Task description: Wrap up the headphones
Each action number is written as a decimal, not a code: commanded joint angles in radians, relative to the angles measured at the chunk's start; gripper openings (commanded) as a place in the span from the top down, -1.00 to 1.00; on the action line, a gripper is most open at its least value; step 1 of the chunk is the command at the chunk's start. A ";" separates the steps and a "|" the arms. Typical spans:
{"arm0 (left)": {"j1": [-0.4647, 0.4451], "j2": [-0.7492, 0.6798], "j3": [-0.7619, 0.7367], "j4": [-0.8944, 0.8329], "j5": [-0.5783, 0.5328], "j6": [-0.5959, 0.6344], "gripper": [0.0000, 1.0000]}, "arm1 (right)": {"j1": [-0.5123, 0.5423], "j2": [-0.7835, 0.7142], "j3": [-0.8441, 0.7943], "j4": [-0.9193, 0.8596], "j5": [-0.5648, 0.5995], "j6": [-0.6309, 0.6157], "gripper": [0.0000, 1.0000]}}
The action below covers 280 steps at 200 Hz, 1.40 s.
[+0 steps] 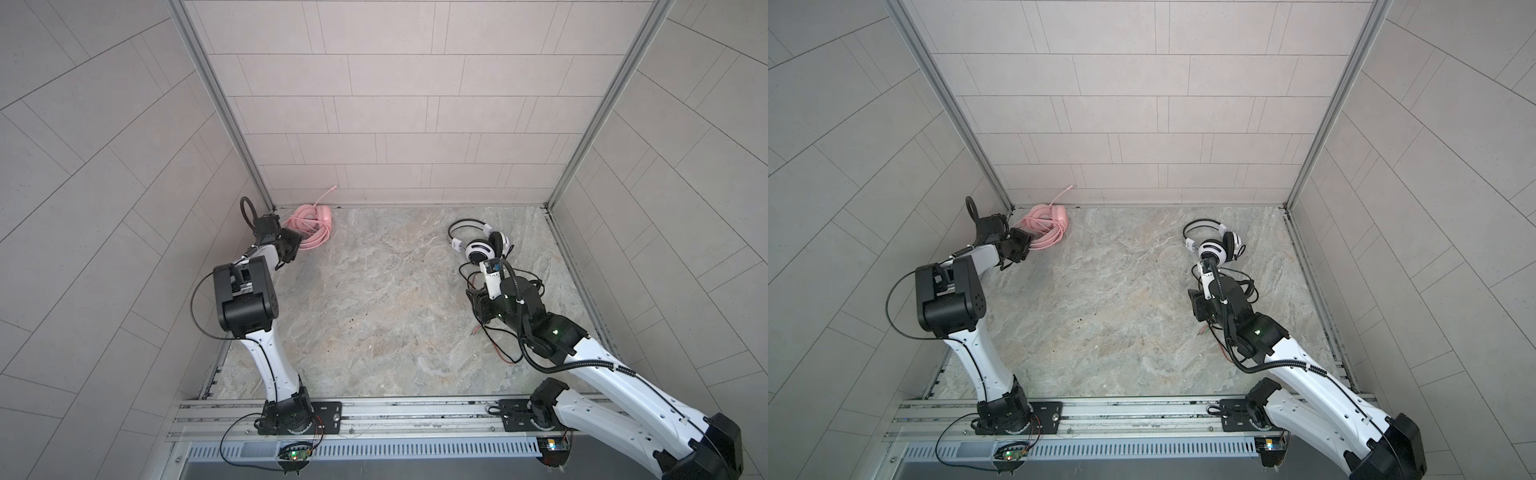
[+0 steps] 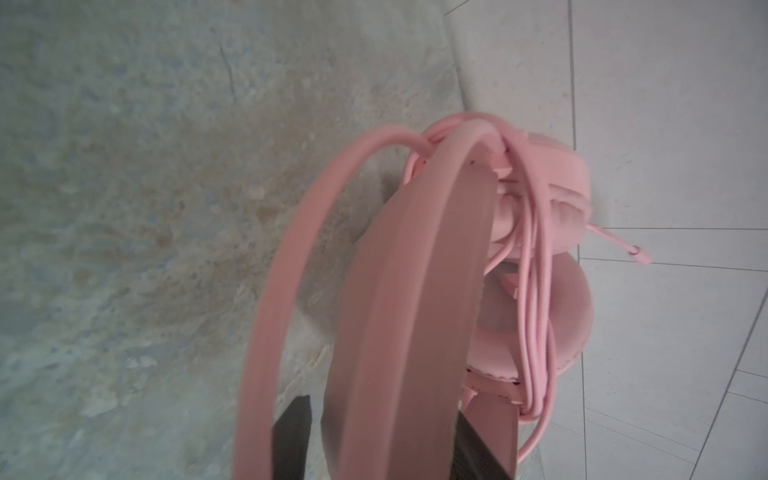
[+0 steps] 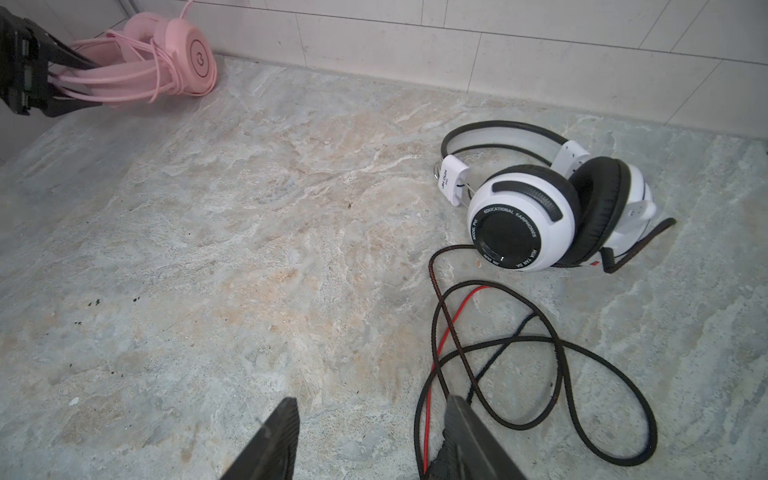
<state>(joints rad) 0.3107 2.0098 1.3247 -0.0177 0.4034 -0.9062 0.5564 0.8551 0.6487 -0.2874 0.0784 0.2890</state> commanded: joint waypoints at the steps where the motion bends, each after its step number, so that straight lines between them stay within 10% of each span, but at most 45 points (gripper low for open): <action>1: 0.011 -0.066 0.022 -0.142 -0.003 0.110 -0.39 | -0.029 0.017 0.015 -0.016 -0.036 0.029 -0.15; 16: 0.011 -0.102 0.022 -0.225 -0.043 0.158 -1.00 | -0.039 0.022 0.020 -0.018 -0.039 0.029 -0.15; 138: -0.005 -0.390 -0.043 -0.523 0.145 0.419 -1.00 | -0.293 0.056 0.060 -0.105 -0.099 0.103 -0.15; 280: -0.025 -0.612 -0.323 -0.456 0.257 0.438 -0.97 | -0.517 0.602 0.435 -0.046 -0.198 0.074 -0.15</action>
<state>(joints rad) 0.2909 1.3712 1.0027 -0.4923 0.5945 -0.4564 0.0696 1.3563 1.0050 -0.3340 -0.1081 0.4091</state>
